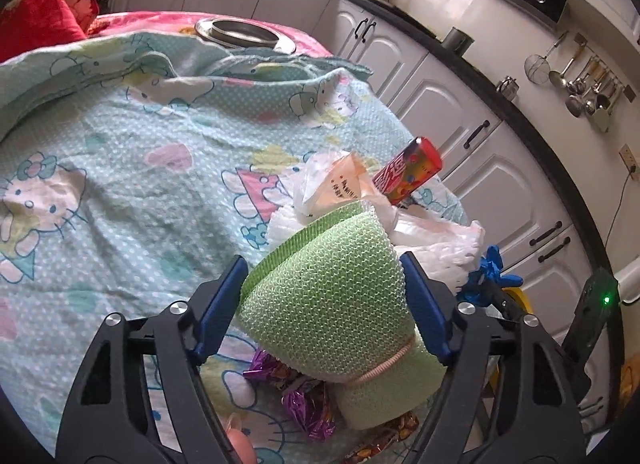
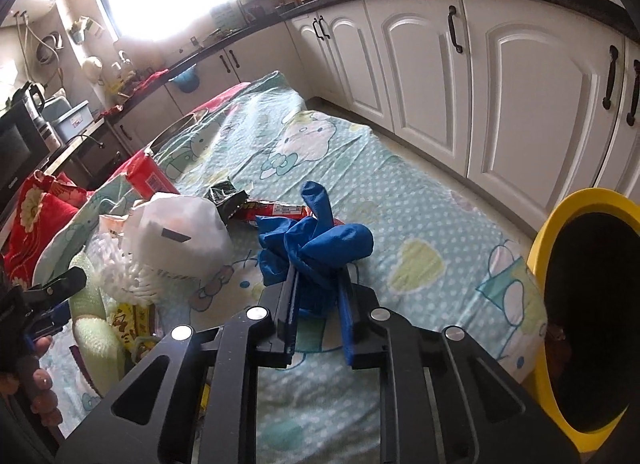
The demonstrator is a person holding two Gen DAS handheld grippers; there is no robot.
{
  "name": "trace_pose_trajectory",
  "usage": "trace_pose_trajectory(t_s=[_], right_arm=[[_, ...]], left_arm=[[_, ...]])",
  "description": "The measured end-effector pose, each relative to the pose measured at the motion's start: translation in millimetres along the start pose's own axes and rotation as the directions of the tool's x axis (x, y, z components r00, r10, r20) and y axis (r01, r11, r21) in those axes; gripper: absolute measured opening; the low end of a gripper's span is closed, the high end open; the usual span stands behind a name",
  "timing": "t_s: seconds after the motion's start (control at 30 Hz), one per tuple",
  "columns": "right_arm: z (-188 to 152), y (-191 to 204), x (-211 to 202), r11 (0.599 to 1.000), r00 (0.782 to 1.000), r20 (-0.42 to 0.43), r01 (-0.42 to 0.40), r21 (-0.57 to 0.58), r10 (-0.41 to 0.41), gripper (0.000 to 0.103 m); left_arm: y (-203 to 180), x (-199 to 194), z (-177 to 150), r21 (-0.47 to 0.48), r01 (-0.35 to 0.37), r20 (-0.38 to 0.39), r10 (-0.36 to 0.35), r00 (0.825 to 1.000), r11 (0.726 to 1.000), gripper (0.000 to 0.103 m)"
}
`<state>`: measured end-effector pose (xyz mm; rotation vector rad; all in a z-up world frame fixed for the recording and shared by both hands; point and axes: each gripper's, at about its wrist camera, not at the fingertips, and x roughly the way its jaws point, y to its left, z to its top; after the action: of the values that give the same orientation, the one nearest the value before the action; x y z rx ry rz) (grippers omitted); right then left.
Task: Collect trash
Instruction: 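Grasp the green mesh sleeve with the left tool while the right tool grasps the blue glove, then carry the green sleeve and blue glove over the yellow bin and release both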
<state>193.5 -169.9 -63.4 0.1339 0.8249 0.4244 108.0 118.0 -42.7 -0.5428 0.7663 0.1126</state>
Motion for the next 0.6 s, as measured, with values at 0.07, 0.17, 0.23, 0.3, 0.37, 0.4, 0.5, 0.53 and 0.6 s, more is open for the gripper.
trace_pose_trajectory(t_s=[0.07, 0.17, 0.23, 0.3, 0.37, 0.4, 0.5, 0.53, 0.6], right_arm=[[-1, 1, -6, 1.0, 1.0, 0.012, -0.001, -0.005, 0.001, 0.016], [-1, 1, -13, 1.0, 1.0, 0.022, -0.005, -0.009, 0.005, 0.016], [-1, 2, -20, 1.0, 0.999, 0.033, -0.006, -0.019, 0.007, 0.016], [-2, 3, -26, 0.999, 0.999, 0.043, -0.01, -0.03, 0.011, 0.016], [-1, 5, -33, 0.999, 0.998, 0.054, -0.011, -0.047, 0.013, 0.016], [-1, 6, -36, 0.999, 0.998, 0.058, -0.011, -0.051, 0.014, 0.016], [0, 6, -45, 0.998, 0.997, 0.071, -0.015, -0.06, 0.019, 0.016], [0, 7, -49, 0.998, 0.997, 0.076, -0.015, -0.066, 0.02, 0.016], [0, 6, -57, 0.997, 0.996, 0.086, -0.017, -0.075, 0.024, 0.016]], left_arm=[[-1, -4, 1, 0.003, 0.008, 0.008, -0.008, 1.0, 1.0, 0.066], [1, -13, 4, 0.0, 0.022, 0.031, -0.022, 0.999, 1.0, 0.066], [1, -20, 7, 0.003, 0.024, 0.052, -0.024, 0.998, 1.0, 0.066], [1, -27, 10, 0.004, 0.027, 0.073, -0.027, 0.997, 1.0, 0.066], [-1, -33, 12, 0.012, 0.032, 0.091, -0.033, 0.995, 0.999, 0.066], [-3, -36, 13, 0.019, 0.033, 0.103, -0.035, 0.994, 0.999, 0.066], [-10, -42, 14, 0.036, 0.037, 0.127, -0.041, 0.991, 0.999, 0.066], [-13, -45, 14, 0.043, 0.039, 0.135, -0.045, 0.99, 0.998, 0.066], [-19, -48, 14, 0.06, 0.041, 0.147, -0.049, 0.988, 0.997, 0.066]])
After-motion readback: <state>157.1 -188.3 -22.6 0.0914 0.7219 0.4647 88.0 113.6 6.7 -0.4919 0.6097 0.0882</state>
